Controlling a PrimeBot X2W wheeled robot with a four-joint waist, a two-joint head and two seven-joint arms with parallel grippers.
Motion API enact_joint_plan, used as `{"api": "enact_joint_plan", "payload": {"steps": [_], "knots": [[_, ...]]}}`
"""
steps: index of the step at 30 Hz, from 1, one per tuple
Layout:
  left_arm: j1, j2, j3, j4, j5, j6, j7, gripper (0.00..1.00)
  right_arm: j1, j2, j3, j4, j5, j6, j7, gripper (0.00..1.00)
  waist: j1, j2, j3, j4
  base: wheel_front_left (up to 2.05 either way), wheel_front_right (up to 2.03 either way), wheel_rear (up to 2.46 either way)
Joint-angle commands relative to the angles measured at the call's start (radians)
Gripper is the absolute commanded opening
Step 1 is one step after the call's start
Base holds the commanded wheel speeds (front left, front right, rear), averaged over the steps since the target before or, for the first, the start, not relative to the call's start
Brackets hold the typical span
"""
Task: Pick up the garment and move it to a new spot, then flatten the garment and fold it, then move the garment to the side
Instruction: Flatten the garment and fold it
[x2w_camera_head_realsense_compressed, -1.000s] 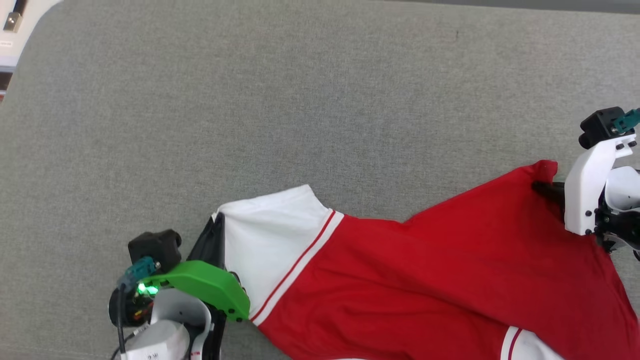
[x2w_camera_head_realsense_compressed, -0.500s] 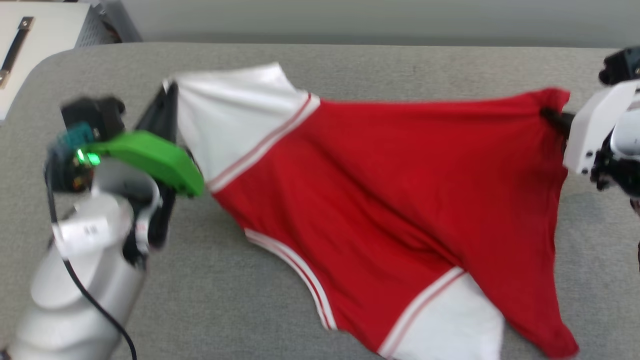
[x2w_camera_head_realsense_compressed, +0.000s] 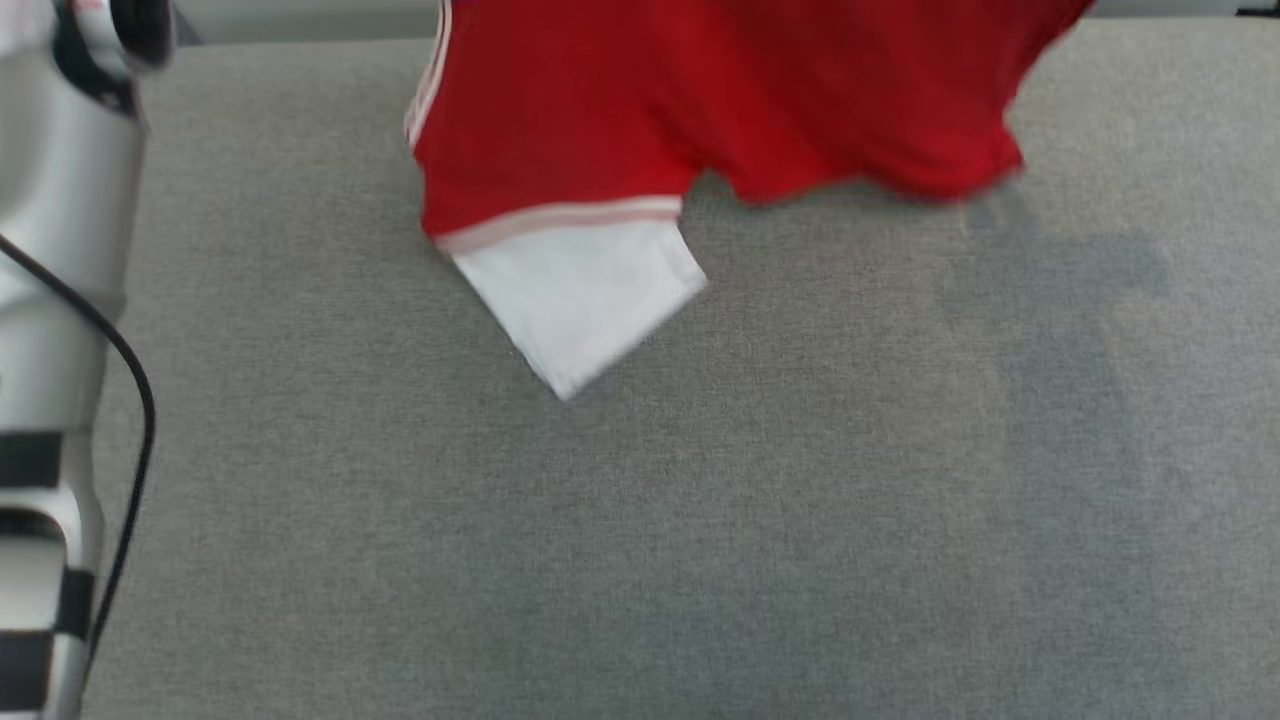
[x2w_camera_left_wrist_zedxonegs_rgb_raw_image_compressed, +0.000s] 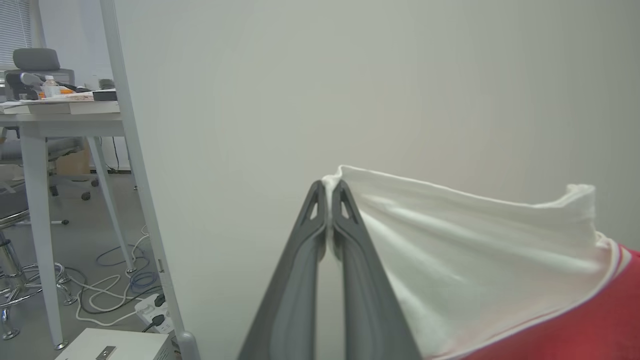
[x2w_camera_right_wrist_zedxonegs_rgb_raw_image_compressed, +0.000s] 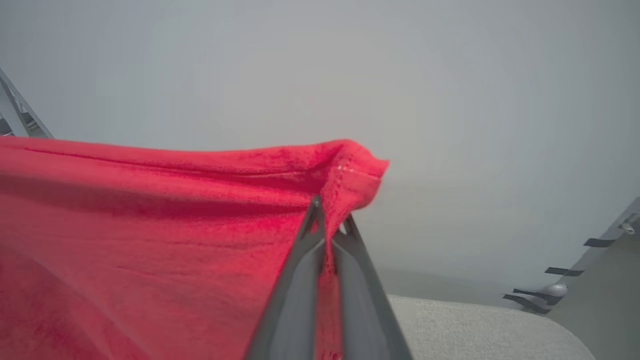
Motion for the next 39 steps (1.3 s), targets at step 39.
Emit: {"api": "enact_joint_plan", "payload": {"steps": [39], "knots": [[-0.226, -0.145, 0.033, 0.481, -0.087, -0.149, -0.150, 0.00, -0.182, 0.016, 0.173, 0.091, 0.111, -0.002, -0.133, 0.00, -0.0001, 0.0000, 0.330, 0.020, 0.00, 0.00, 0.00]]}}
